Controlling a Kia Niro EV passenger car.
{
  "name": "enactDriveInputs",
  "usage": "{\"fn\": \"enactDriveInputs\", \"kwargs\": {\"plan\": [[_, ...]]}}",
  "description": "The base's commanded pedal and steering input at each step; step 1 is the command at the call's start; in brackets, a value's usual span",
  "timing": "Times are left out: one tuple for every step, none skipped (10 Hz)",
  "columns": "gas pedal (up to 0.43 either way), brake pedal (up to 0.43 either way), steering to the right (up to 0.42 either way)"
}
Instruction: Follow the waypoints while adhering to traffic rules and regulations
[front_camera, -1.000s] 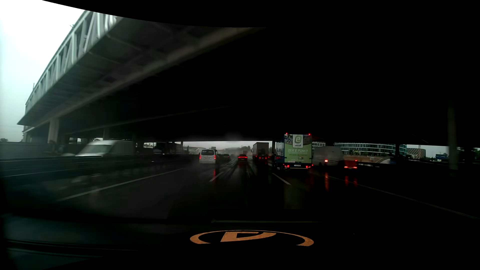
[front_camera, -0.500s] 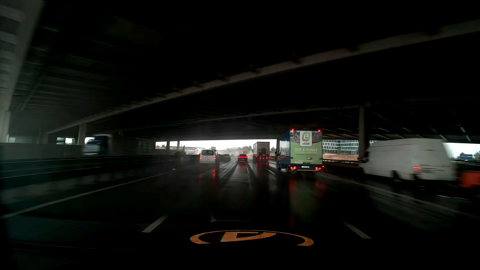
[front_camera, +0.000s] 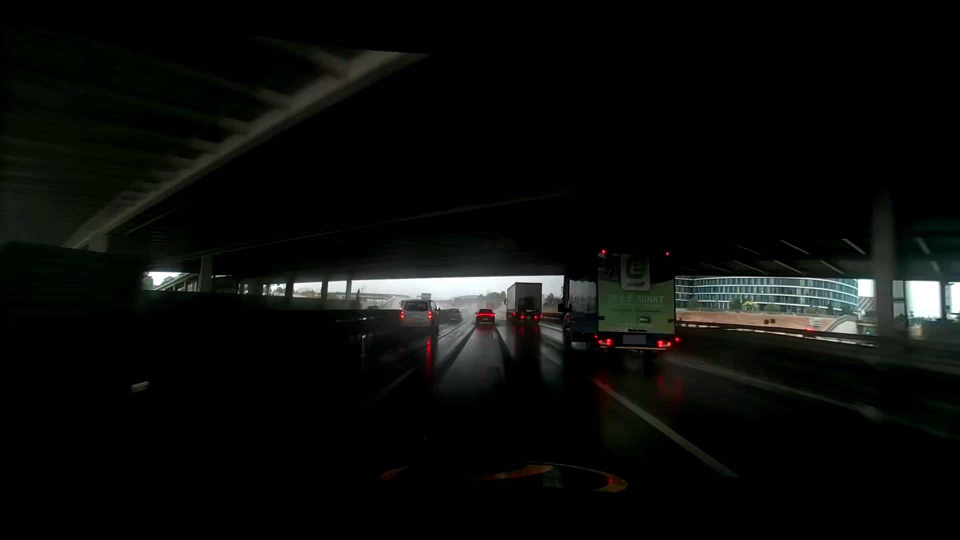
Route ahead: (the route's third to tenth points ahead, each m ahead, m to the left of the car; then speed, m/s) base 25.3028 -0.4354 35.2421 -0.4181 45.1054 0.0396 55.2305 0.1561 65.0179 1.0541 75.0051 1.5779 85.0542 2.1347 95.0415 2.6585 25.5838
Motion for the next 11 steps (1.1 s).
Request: {"fn": "enactDriveInputs", "kwargs": {"plan": [[0.138,0.000,-0.003],[0.138,0.000,-0.002],[0.138,0.000,-0.003],[0.138,0.000,-0.003],[0.150,0.000,-0.002],[0.150,0.000,-0.002],[0.150,0.000,-0.002],[0.150,0.000,-0.002],[0.150,0.000,-0.002],[0.150,0.000,-0.002],[0.150,0.000,-0.002]]}}
